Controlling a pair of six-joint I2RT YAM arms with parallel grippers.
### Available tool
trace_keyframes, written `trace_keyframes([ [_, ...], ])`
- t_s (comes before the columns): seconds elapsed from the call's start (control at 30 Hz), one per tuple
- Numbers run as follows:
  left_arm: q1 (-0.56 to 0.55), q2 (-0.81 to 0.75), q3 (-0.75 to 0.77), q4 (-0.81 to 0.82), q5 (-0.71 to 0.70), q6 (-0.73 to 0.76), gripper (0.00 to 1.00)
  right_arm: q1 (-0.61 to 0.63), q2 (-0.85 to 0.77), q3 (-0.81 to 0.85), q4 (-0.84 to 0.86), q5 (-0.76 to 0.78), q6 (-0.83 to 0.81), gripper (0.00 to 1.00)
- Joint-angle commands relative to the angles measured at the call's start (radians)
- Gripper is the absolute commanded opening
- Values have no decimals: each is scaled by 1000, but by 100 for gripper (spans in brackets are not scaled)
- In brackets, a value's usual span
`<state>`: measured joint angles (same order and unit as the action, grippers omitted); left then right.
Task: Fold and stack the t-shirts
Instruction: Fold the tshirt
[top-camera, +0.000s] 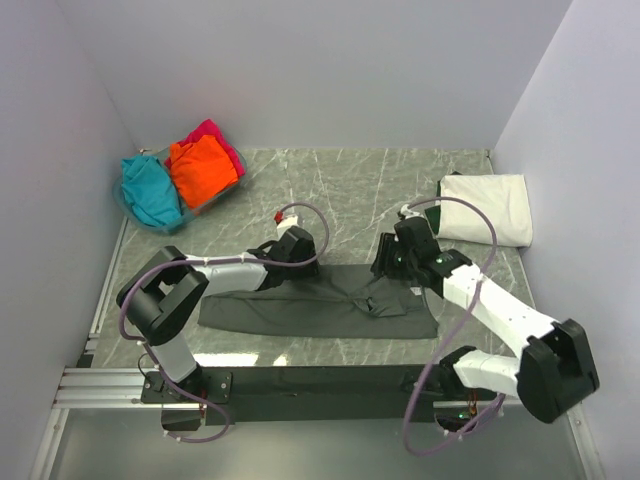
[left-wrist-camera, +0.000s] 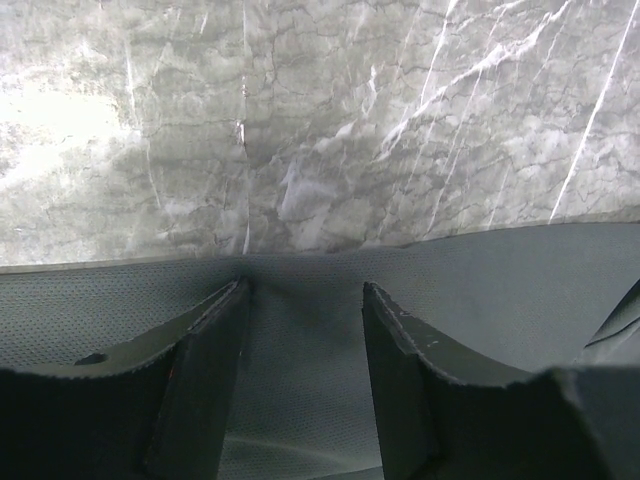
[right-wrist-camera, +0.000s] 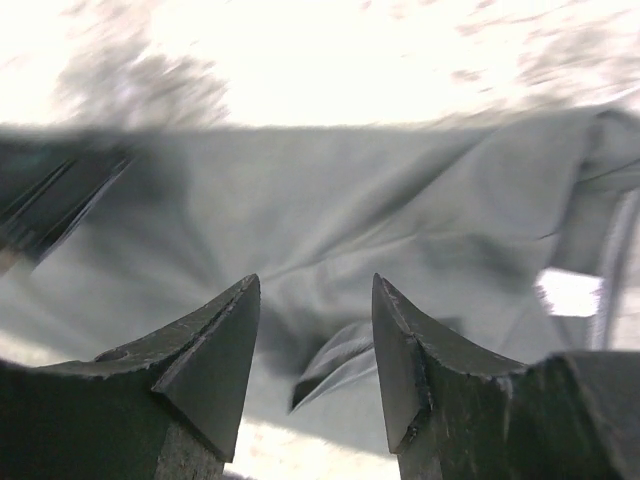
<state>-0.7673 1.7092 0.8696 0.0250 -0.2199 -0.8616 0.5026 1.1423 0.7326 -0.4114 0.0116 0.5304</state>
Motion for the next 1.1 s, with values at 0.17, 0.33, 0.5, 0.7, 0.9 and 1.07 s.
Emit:
trace_keyframes([
  [0.17,8,6,-53,-106,-87,-33,58,-151,129,54,89,-30,-89,56],
  [0.33,23,-13,-60,-131,-118,-33,59,-226,181,39,128,-87,-109,56],
  [0.5,43,-20,-61,-132,-114,-11,60,-285,217,28,146,-122,-132,56],
  [0.7,49,-20,-67,-120,-102,-8,60,-326,302,28,197,-196,-156,56],
  [0.9,54,-11,-66,-114,-85,-10,60,-326,388,57,210,-285,-161,54],
  [1.07,60,-29,-81,-109,-81,-13,61,-326,378,44,201,-276,-144,47],
])
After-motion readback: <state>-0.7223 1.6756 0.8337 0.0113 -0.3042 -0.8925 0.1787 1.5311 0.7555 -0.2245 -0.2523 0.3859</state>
